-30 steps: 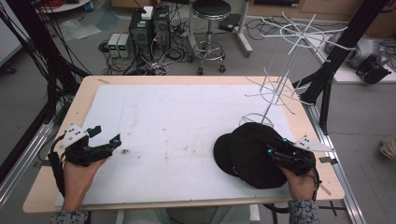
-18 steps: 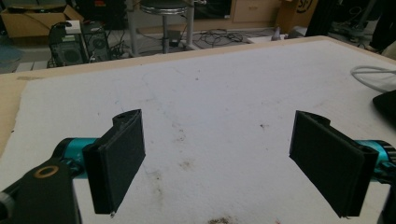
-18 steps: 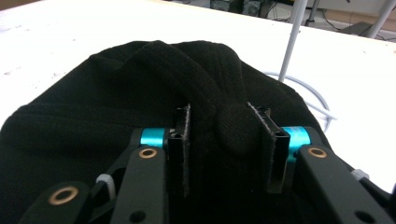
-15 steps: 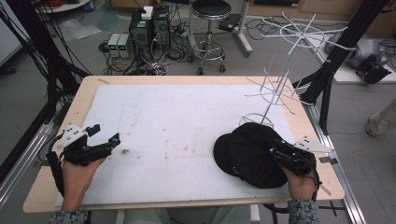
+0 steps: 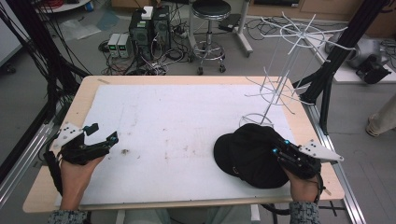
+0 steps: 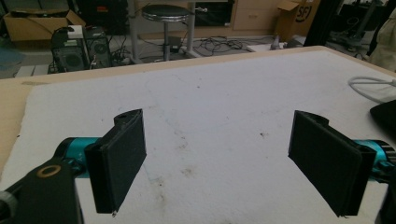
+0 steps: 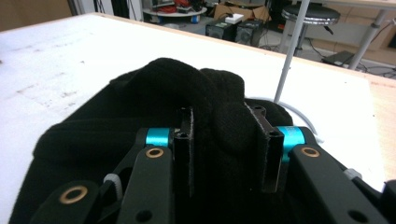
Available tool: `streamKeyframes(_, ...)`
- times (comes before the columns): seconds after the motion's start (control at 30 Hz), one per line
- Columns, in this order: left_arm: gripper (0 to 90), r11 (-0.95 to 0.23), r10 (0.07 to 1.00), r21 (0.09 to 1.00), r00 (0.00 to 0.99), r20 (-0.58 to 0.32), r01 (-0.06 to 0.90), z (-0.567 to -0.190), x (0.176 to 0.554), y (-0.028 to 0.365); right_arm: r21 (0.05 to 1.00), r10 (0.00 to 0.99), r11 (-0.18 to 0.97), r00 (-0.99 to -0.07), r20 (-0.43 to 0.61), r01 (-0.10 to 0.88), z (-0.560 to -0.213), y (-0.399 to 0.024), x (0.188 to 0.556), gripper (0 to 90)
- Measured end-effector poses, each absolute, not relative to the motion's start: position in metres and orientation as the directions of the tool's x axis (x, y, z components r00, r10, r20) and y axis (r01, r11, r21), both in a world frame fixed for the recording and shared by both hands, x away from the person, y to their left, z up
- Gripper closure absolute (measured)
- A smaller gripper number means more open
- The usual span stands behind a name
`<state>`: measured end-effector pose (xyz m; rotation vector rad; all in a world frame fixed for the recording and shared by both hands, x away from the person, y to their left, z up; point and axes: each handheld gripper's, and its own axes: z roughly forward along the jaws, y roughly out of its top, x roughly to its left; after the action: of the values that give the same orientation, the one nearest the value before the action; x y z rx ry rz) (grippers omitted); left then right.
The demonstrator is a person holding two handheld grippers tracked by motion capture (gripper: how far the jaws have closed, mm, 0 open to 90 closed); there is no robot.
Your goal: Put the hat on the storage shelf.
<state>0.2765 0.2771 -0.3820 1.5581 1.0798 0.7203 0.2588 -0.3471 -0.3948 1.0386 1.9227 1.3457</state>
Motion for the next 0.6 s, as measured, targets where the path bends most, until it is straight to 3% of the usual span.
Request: streamKeyframes(0.6,19.1,-0.014,0.905,0.965,0.413,-0.099,0.262,-0.379,0.279,0.277,0.959,0.815,0.213,-0.575,-0.069,0.188,-0.375,-0.343,0.240,67.4)
